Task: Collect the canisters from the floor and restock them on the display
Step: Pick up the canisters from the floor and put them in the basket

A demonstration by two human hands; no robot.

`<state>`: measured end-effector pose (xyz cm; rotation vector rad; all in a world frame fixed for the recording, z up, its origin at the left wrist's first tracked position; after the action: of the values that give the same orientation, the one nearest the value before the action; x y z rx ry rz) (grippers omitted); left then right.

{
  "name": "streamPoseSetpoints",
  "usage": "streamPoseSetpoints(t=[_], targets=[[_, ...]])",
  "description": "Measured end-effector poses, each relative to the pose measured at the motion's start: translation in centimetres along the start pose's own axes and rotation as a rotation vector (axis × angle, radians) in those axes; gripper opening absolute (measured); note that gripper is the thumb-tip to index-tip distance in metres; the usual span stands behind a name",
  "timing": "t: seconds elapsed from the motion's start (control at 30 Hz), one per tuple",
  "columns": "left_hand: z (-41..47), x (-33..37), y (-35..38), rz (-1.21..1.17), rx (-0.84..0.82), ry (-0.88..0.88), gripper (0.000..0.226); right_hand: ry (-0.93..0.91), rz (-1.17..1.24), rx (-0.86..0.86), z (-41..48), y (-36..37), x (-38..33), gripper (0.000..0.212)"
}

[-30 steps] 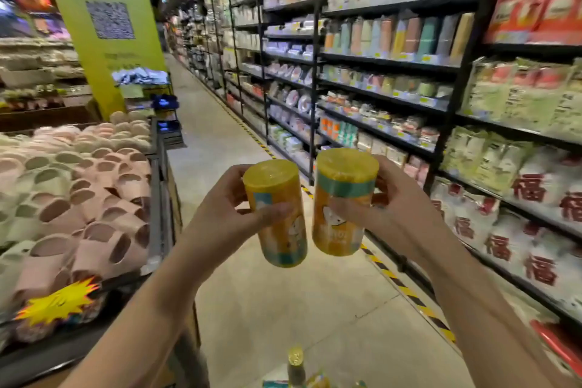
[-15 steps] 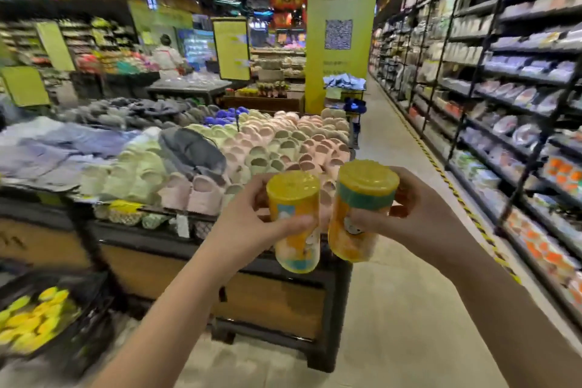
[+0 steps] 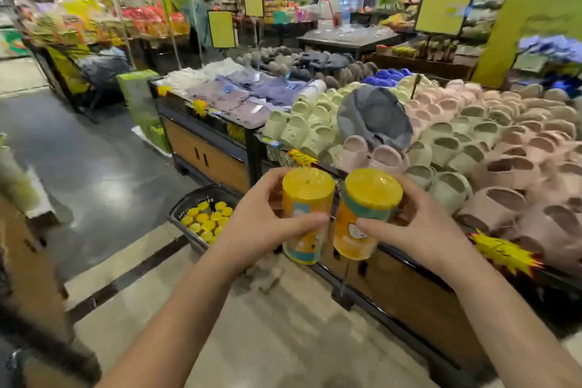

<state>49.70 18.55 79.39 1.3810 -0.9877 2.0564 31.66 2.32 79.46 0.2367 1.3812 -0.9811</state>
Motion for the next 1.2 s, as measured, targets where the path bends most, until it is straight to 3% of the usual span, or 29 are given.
streamPoseSetpoints(t=[0.27, 0.73, 0.97, 1.2], targets=[[5.7, -8.9, -9.6, 0.104, 0.193, -0.113, 0.068, -0.074, 0.035, -0.219, 13.4, 11.6, 2.1, 0.069], [25.2, -23.2, -20.3, 0.188, 0.396, -0.316, 0.064, -0.109, -0.076, -0.517, 41.3, 28.0, 9.6, 0.070], [32.3, -33.3, -26.0, 0.099, 0.385, -0.375, 0.074, -0.095, -0.162, -0.541, 49.6, 36.8, 14.6, 0.080], [38.4, -45.6, -30.3, 0.062, 0.280, -0.471, 0.079, 0.030, -0.270, -0.511, 55.9, 44.9, 21.1, 0.071]])
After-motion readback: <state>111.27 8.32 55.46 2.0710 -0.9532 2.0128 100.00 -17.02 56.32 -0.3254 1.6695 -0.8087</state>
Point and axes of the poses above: each hand's wrist, its own z-axis towards the middle knuckle, its own y-axis out of the palm, x = y × z, the point moved 3 cm from there along z, towards the middle knuckle, and after that the axes turned 4 degrees about x, right-handed, at the moved point
